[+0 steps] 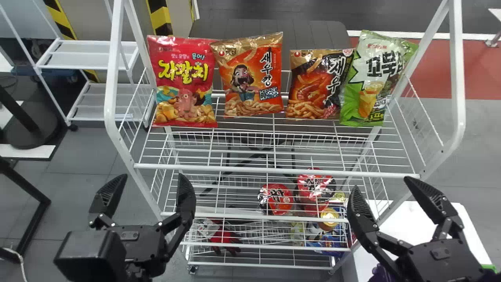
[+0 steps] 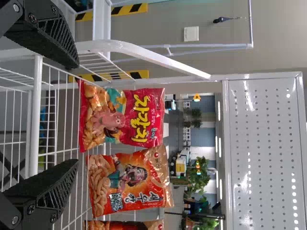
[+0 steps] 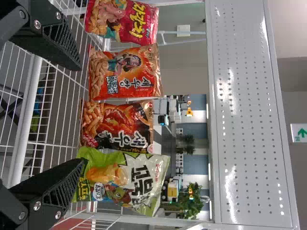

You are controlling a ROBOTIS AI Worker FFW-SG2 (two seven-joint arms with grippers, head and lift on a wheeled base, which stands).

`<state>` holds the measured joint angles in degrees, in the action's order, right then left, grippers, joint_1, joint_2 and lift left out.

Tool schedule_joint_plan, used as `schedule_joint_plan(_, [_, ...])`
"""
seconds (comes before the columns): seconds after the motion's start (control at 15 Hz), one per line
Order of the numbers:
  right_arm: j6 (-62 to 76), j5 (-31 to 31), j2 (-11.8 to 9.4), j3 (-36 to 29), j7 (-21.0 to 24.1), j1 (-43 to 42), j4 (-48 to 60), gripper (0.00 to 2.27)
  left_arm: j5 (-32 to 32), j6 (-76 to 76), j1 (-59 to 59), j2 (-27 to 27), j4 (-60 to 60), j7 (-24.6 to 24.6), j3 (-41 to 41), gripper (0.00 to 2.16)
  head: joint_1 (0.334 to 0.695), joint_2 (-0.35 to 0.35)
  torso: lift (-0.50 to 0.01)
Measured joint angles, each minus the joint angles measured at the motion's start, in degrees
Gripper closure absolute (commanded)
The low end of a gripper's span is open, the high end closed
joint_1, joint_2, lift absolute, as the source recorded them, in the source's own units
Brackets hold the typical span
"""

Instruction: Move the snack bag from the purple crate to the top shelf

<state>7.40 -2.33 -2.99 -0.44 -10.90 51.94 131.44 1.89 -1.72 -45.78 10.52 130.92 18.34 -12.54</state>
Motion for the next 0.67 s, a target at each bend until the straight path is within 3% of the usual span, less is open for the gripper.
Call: schedule_joint_plan(0.67, [0.73,0.52,-0.09,0.00,0.00,0.17,0.31,0.16,-0.06,0.67,0.08,-0.06,-0.14,0.06,0.05,0.12,0.695,-0.004,0.000])
